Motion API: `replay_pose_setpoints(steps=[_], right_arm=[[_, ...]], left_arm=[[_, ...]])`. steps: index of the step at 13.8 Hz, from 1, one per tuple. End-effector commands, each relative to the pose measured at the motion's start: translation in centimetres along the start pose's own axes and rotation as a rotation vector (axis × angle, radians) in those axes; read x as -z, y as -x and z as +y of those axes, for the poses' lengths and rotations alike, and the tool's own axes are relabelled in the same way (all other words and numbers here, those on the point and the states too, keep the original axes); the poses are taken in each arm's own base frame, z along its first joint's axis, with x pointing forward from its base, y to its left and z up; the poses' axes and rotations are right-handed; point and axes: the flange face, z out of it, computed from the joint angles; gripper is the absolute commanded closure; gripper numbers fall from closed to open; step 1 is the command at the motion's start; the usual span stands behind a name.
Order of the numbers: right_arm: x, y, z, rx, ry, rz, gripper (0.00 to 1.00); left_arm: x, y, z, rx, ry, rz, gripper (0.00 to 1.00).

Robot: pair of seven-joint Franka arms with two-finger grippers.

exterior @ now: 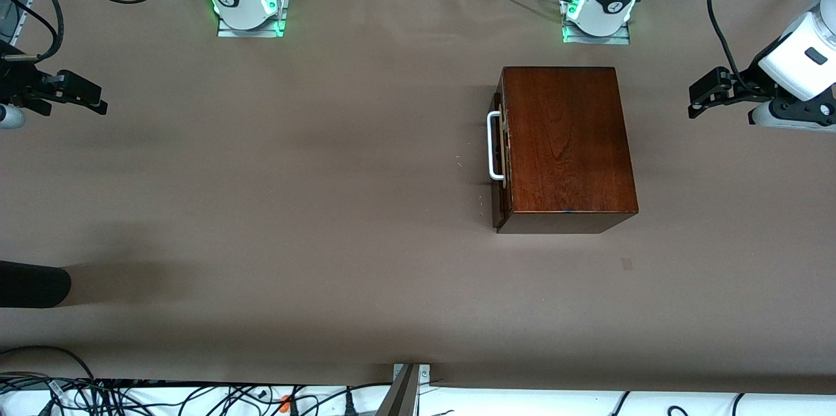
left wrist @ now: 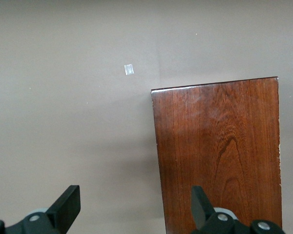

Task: Open drawer, take yellow block, close drawer

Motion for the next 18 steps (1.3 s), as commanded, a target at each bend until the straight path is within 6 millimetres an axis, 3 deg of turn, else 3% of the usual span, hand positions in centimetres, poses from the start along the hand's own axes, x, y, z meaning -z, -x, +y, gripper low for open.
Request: replay_pose_setpoints(steps=[1,8,11,13,14,18], right_arm=[[0.7,0.1,0.0,0.001,0.004,0.002,0.00],[0.7,0.1,-0.2,0.005,0.005,0.000,0.00],[0.7,0.1,-0.2,0.000,0.004,0.002,0.00],[0.7,0.1,-0.3,0.002,0.004,0.002,0.00],[0.7,0.1,-0.2,0.000,0.004,0.002,0.00],[0.7,0.1,-0.2,0.000,0.004,0.002,0.00]], left_arm=[[0.9,0.0,0.0,0.007,0.024,0.015,0.00],[1.0,0.0,0.0,0.025,0.028,0.016,0.00],[1.0,0.1,1.8,0.054,0.034,0.007,0.00],[1.1,0.3,5.2,0.075,0.036,0.005,0.00],[1.0,0.6,7.8,0.098,0.036,0.001,0.00],[0.7,3.7,20.9,0.156,0.013,-0.004,0.00]])
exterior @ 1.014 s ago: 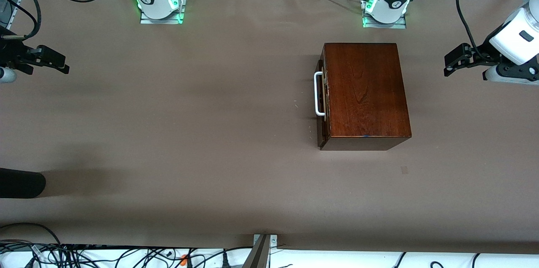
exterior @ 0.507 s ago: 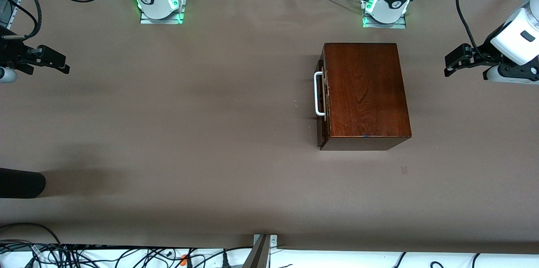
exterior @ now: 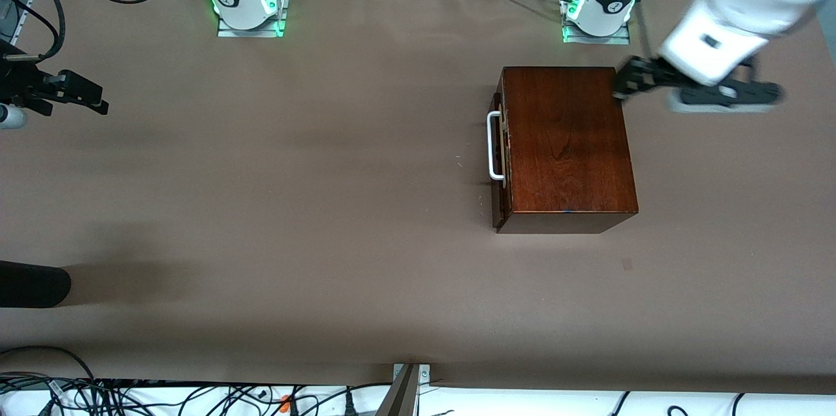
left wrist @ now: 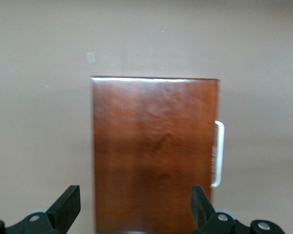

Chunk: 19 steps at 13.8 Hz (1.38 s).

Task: Open drawer, take yellow block, close drawer
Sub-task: 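Move the left gripper to the white drawer handle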

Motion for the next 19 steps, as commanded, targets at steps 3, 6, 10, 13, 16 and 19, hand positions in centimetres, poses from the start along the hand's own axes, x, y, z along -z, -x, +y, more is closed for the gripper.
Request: replay_pose_setpoints(steps=[3,6,10,13,16,19], right_arm=[[0.7,0.1,0.1,-0.005,0.004,0.002,0.00],[0.7,0.1,0.0,-0.003,0.004,0.002,0.00],[0.7,0.1,0.0,-0.003,0.004,0.002,0.00],[0.7,0.1,0.0,-0.003,0.004,0.002,0.00],[0.6,0.2,0.4,-0.005,0.002,-0.001,0.00],[0.6,0.2,0.2,-0.008,0.002,0.000,0.00]], left_arm=[[-1.1,7.0,13.2,0.053,-0.051,0.007,0.00],[-3.9,11.4,19.9,0.017,-0.096,0.002,0.00],[-9.1,10.9,23.0,-0.012,-0.181,0.004,0.00],[-13.9,9.2,23.7,-0.050,-0.230,-0.015,0.00],[-18.4,8.1,23.5,-0.079,-0.247,0.015,0.00],[-21.8,7.5,23.6,-0.101,-0.262,0.007,0.00]])
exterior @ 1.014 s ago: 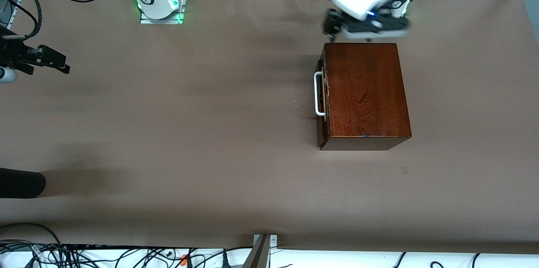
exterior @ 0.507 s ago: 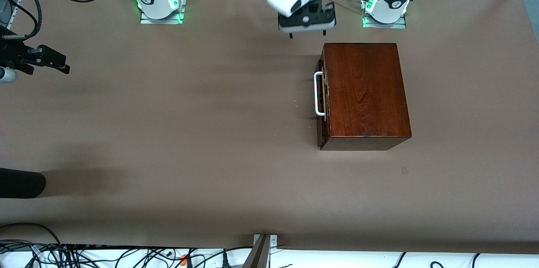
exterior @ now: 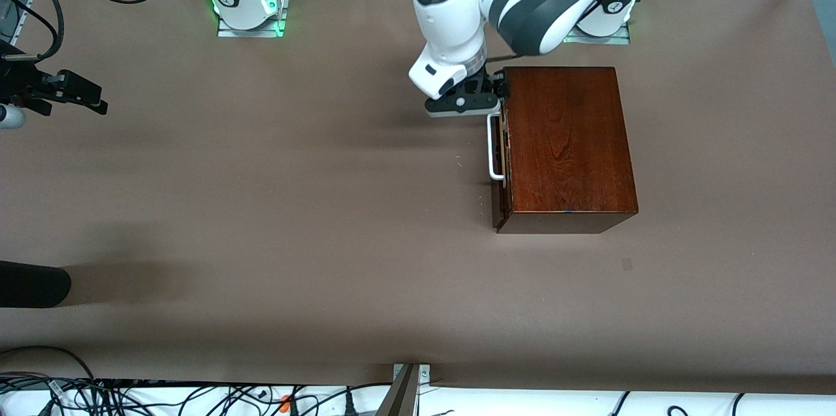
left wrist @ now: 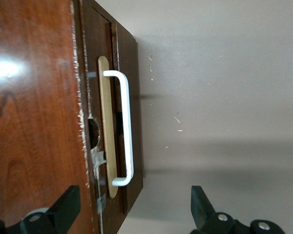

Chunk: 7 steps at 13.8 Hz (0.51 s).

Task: Open drawer, take yellow block, close drawer

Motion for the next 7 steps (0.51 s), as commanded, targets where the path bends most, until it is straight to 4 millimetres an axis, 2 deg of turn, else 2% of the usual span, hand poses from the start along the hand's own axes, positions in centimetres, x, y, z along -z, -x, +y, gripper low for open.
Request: replay_pose_setpoints(steps=[1,7], right_arm=[[0.6,0.2,0.0,-0.006,0.002,-0.001,0.00],[0.6,0.2,0.0,-0.005,0.002,-0.001,0.00]], left_arm=[[-2.3,-0.6,0.6,-0.025,-0.017,0.018,0.00],[-8.2,-1.8,1.6,-0.065,-0.067,0.015,0.00]])
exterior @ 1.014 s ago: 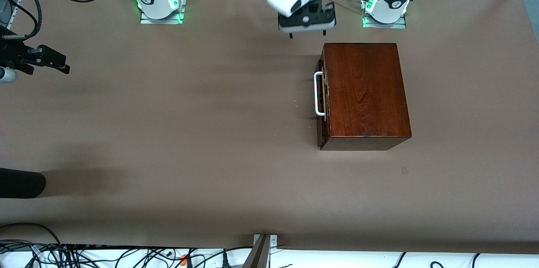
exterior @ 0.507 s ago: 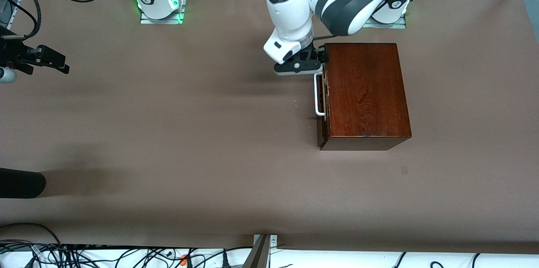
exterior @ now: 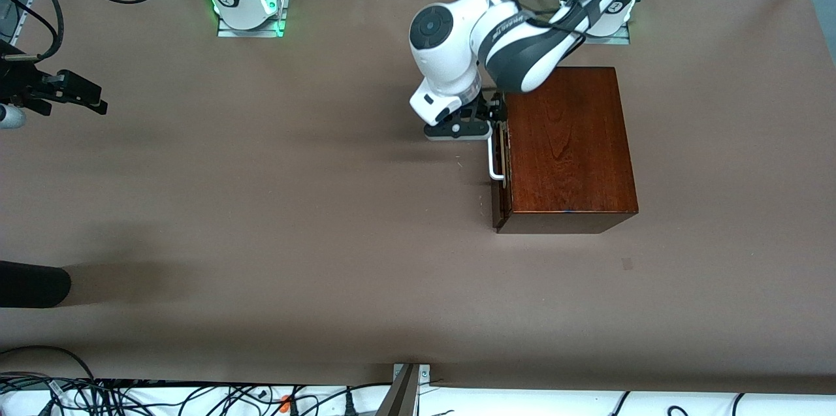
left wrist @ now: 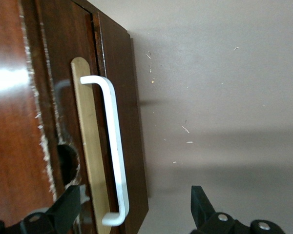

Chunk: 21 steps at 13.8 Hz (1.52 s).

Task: Open drawer, take yellow block, close drawer

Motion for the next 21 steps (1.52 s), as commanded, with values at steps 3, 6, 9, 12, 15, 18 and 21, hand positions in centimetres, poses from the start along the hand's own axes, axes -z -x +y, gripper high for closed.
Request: replay_pose_setpoints(steps=[3,6,9,12,15,18,21], right_arm=[[0.6,0.2,0.0,-0.005,0.002,0.000,0.00],[0.6,0.1,-0.1,-0.003,0.002,0.000,0.00],[0.7,0.2,-0.1,-0.003,0.002,0.001,0.00],[0.6,0.1,-0.1,-0.003,0.002,0.000,0.00],[0.7,0.2,-0.1,-0.003,0.002,0.001,0.00],[0.7,0.2,-0.1,-0.003,0.002,0.001,0.00],[0.7,0.2,-0.1,-0.003,0.002,0.001,0.00]], left_arm=[[-3.4,-1.2,0.3,-0.006,-0.021,0.020,0.00],[-4.8,-1.2,0.9,0.005,-0.028,0.003,0.00],[-5.7,-1.3,1.3,0.020,-0.044,0.012,0.00],[-6.2,-1.3,1.9,0.038,-0.029,0.018,0.00],[-5.8,-0.8,2.9,0.045,-0.020,0.025,0.00],[-5.7,-0.6,4.2,0.061,-0.012,0.032,0.00],[-4.9,-0.7,6.6,0.089,0.023,0.039,0.00]])
